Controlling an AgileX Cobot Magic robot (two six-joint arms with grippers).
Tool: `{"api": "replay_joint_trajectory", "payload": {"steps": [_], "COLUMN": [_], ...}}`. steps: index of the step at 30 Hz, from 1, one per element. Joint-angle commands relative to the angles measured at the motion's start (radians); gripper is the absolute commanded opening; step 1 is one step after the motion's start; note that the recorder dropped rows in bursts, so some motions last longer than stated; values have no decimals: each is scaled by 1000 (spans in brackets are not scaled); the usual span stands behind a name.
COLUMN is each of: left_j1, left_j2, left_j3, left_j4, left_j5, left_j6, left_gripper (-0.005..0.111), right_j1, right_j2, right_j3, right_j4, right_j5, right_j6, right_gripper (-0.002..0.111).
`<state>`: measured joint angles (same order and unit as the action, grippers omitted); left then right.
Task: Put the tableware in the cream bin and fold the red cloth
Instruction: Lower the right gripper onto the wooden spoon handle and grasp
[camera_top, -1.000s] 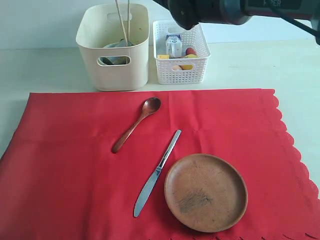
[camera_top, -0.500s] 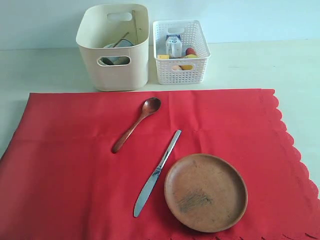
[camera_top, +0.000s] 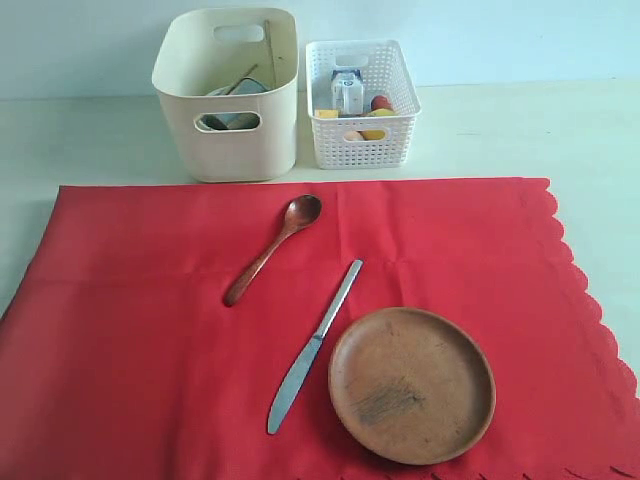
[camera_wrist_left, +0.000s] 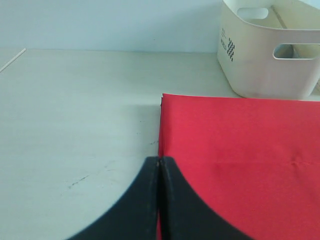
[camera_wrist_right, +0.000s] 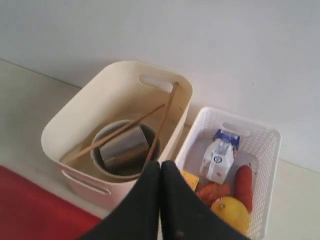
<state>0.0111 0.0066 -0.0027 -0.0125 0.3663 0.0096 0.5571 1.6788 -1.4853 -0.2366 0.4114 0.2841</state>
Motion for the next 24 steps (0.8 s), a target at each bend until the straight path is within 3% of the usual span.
{"api": "replay_joint_trajectory", "payload": {"steps": [1, 10, 19, 24], "left_j1": [2, 2, 2, 2], "left_j2": [-7, -7, -7, -7], "left_j3": [3, 3, 3, 3], "left_j4": [2, 2, 2, 2], "left_j5": [-13, -13, -13, -13], "left_j6": [1, 1, 1, 1], "left_gripper": [0, 0, 0, 0], "right_j1": [1, 10, 141, 152], "right_j2": [-61, 40, 229, 347], "right_j3": [118, 191, 177, 84], "right_j4": [43, 343, 341, 341], "right_j5": [7, 152, 84, 143], "right_j6": [27, 24, 24, 24], "right_gripper": [0, 3, 39, 54]}}
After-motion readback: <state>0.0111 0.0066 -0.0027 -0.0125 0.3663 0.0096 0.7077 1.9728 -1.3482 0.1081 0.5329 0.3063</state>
